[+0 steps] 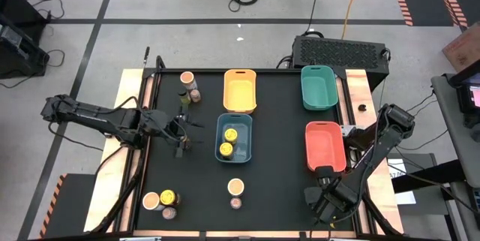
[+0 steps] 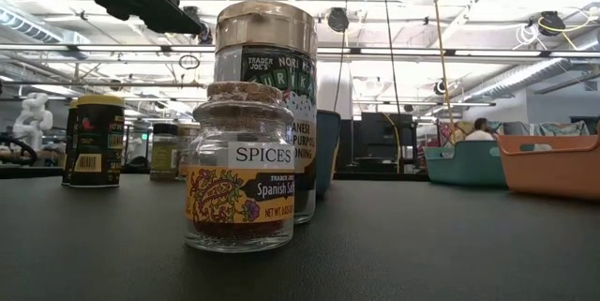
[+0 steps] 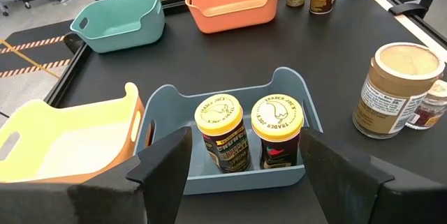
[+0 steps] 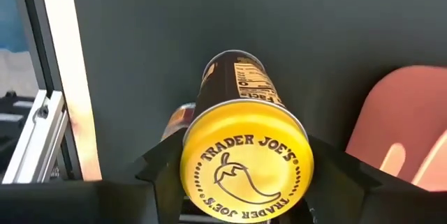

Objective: Sort spices by type
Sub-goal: Put the yellow seasoning bottle into the dark blue bin

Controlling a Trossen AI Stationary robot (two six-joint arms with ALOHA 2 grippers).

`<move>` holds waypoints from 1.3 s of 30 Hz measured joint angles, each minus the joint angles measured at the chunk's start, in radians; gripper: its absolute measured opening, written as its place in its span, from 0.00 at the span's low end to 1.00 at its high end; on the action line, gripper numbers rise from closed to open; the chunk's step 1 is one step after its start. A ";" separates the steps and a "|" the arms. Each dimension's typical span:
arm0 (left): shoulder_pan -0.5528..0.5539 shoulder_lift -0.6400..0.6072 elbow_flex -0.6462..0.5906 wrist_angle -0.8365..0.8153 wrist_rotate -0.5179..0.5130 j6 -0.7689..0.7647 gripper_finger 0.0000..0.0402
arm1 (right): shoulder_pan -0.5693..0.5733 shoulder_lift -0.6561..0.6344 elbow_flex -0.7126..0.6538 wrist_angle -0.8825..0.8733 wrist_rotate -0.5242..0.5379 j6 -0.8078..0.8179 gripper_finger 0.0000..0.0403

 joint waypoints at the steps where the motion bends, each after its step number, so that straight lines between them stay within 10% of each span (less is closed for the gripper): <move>1: 0.000 0.000 0.000 0.000 0.000 0.000 0.66 | -0.001 0.000 0.000 0.006 0.012 0.000 0.55; 20: 0.000 0.000 0.000 0.001 0.000 0.001 0.66 | -0.219 0.001 0.203 -0.136 0.045 0.000 0.53; 39: 0.000 0.000 0.000 -0.001 -0.008 0.004 0.66 | -0.785 0.018 0.442 -0.117 0.069 -0.392 0.53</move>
